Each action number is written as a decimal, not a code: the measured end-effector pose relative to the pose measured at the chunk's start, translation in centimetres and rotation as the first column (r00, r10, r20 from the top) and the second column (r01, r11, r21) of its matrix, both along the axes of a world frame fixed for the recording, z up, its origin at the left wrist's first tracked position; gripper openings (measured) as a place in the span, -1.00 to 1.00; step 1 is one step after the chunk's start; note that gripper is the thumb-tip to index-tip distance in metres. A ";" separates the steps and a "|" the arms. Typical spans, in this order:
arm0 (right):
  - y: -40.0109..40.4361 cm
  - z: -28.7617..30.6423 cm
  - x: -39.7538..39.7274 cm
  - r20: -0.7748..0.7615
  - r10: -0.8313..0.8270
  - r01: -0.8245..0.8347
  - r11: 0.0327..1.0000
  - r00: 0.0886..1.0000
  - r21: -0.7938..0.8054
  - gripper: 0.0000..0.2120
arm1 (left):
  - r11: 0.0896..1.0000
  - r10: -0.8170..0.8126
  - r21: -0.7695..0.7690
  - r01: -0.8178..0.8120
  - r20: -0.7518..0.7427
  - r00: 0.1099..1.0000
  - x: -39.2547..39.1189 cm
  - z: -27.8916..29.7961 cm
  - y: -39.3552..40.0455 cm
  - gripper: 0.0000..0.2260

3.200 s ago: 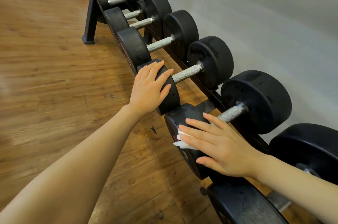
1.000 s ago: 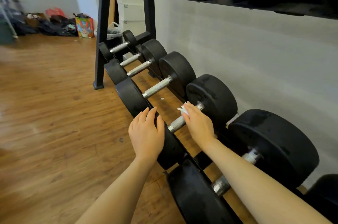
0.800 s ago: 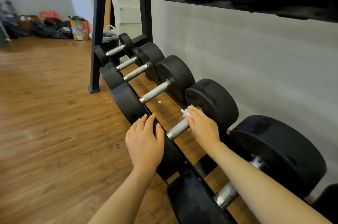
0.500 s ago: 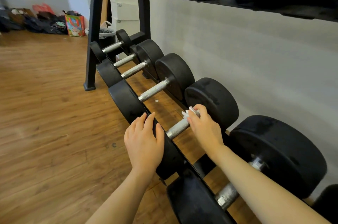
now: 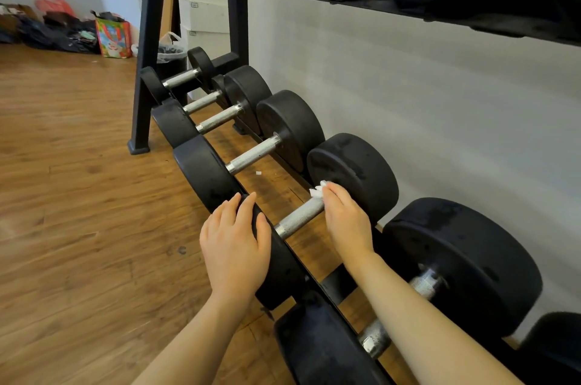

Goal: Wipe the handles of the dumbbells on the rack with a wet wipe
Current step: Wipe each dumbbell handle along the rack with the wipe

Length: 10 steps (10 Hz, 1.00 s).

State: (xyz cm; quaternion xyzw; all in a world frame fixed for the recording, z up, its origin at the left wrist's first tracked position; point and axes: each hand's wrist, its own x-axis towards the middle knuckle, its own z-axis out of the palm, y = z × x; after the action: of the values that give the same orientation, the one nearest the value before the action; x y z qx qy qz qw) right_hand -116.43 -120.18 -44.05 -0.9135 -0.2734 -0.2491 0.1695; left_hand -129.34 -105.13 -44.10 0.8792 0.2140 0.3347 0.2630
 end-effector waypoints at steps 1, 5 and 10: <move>-0.1 -0.4 0.1 0.009 0.077 -0.077 0.996 0.997 -0.039 -0.62 | 1.000 0.004 -0.003 -0.004 0.003 1.000 0.0 0.0 0.0 -0.47; 0.5 -0.5 -0.9 -0.002 0.011 -0.011 0.999 1.000 -0.042 -0.51 | 1.000 0.010 -0.009 -0.010 0.025 1.000 0.0 0.0 -0.1 -0.48; 0.6 -0.7 -1.6 -0.038 -0.026 0.025 0.999 0.999 -0.022 -0.26 | 0.999 0.002 -0.033 -0.001 0.024 1.000 0.0 -0.1 -0.1 -0.54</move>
State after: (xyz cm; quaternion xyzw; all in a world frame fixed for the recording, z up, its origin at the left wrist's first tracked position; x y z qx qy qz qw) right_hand -118.06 -119.59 -44.78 -0.9233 -0.2610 -0.2306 0.1617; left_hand -129.35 -105.26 -44.19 0.8704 0.2170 0.3422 0.2796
